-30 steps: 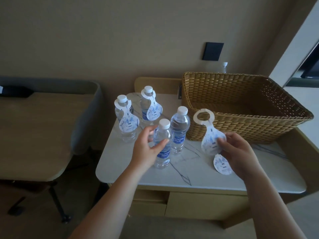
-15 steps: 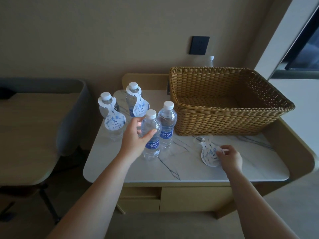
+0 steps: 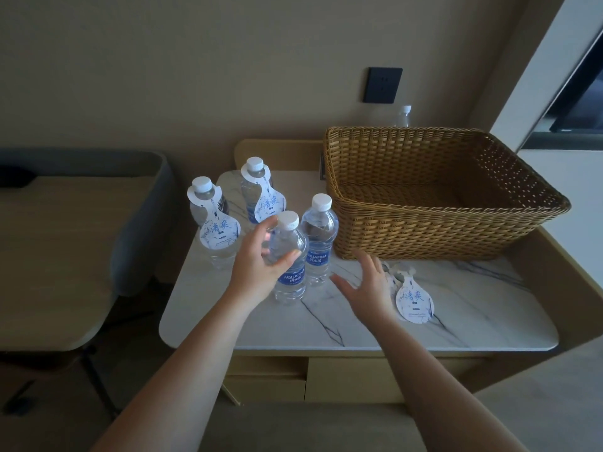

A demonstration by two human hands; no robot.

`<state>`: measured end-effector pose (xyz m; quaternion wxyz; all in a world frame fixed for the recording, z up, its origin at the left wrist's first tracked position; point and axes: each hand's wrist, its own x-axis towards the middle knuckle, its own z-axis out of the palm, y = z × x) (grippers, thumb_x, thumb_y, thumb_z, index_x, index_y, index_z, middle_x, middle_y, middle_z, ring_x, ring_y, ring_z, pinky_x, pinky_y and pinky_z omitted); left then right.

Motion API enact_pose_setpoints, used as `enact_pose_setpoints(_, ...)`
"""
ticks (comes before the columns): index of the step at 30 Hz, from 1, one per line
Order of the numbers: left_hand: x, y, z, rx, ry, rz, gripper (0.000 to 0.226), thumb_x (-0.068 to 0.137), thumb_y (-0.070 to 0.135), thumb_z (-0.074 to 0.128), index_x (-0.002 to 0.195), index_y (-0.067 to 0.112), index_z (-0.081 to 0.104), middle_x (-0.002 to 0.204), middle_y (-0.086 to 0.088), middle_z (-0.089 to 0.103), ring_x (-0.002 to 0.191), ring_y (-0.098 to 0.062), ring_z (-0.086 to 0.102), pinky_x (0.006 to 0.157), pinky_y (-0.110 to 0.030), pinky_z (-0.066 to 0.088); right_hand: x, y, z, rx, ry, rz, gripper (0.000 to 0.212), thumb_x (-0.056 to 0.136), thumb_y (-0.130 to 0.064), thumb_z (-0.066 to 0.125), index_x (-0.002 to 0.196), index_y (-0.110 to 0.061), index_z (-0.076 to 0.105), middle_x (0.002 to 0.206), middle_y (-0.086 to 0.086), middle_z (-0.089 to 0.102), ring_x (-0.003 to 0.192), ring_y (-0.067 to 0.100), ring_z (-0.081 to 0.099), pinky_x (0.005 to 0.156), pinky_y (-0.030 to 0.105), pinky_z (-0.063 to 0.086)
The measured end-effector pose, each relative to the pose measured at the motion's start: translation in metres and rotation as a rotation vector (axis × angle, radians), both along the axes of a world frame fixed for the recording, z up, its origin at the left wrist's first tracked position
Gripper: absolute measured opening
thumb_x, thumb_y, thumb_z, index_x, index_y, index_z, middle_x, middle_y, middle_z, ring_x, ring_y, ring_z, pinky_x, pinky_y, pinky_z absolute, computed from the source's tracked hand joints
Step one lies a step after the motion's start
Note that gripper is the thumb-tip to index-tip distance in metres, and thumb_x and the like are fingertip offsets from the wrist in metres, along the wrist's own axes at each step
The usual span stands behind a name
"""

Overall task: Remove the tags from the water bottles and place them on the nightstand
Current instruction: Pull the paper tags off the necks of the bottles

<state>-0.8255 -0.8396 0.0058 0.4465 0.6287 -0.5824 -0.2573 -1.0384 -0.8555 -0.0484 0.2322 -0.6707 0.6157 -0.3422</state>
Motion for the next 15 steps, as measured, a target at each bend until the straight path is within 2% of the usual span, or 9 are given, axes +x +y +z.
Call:
enact_pose_setpoints(3, 0.000, -0.001, 0.000, 0.014, -0.006, -0.008, 0.066, 0.079, 0.037, 0.076, 0.137, 0.031, 0.046, 0.119, 0.011, 0.048, 0.102, -0.007, 0.051, 0.072, -0.009, 0.039, 0.034, -0.019, 0.016, 0.047, -0.122, 0.050, 0.079, 0.078, -0.035, 0.075, 0.144, -0.018, 0.033, 0.141, 0.001, 0.045, 0.128, 0.017, 0.042, 0.104, 0.033, 0.038)
enact_pose_setpoints(7, 0.001, -0.005, 0.001, 0.022, -0.010, -0.004, 0.064, 0.078, 0.037, 0.077, 0.135, 0.032, 0.048, 0.122, 0.008, 0.049, 0.095, -0.001, 0.050, 0.069, -0.007, 0.038, 0.047, -0.032, 0.022, 0.105, -0.261, 0.070, 0.068, 0.076, -0.022, 0.078, 0.134, -0.019, 0.042, 0.124, -0.001, 0.061, 0.113, 0.016, 0.056, 0.091, 0.028, 0.044)
enact_pose_setpoints(10, -0.001, -0.010, 0.001, 0.003, 0.006, -0.025, 0.063, 0.077, 0.036, 0.077, 0.134, 0.029, 0.050, 0.123, 0.005, 0.052, 0.099, -0.005, 0.052, 0.071, -0.009, 0.040, 0.040, -0.029, 0.016, 0.068, -0.270, 0.002, 0.060, 0.075, -0.024, 0.080, 0.126, -0.021, 0.047, 0.114, -0.004, 0.065, 0.101, 0.011, 0.060, 0.082, 0.024, 0.045)
enact_pose_setpoints(12, -0.005, -0.018, 0.002, 0.003, 0.017, -0.050, 0.063, 0.078, 0.035, 0.077, 0.134, 0.027, 0.051, 0.126, 0.002, 0.054, 0.105, -0.012, 0.055, 0.075, -0.012, 0.043, 0.032, -0.025, 0.011, 0.049, -0.265, -0.045, 0.059, 0.075, -0.025, 0.079, 0.124, -0.024, 0.047, 0.112, -0.006, 0.065, 0.098, 0.009, 0.060, 0.082, 0.026, 0.048)
enact_pose_setpoints(15, -0.017, -0.031, 0.006, 0.026, 0.025, -0.080, 0.063, 0.078, 0.036, 0.077, 0.134, 0.029, 0.050, 0.125, 0.004, 0.053, 0.103, -0.012, 0.056, 0.077, -0.019, 0.044, 0.018, -0.019, 0.007, 0.030, -0.274, -0.095, 0.057, 0.075, -0.025, 0.079, 0.122, -0.028, 0.047, 0.111, -0.008, 0.064, 0.099, 0.008, 0.059, 0.086, 0.033, 0.052)
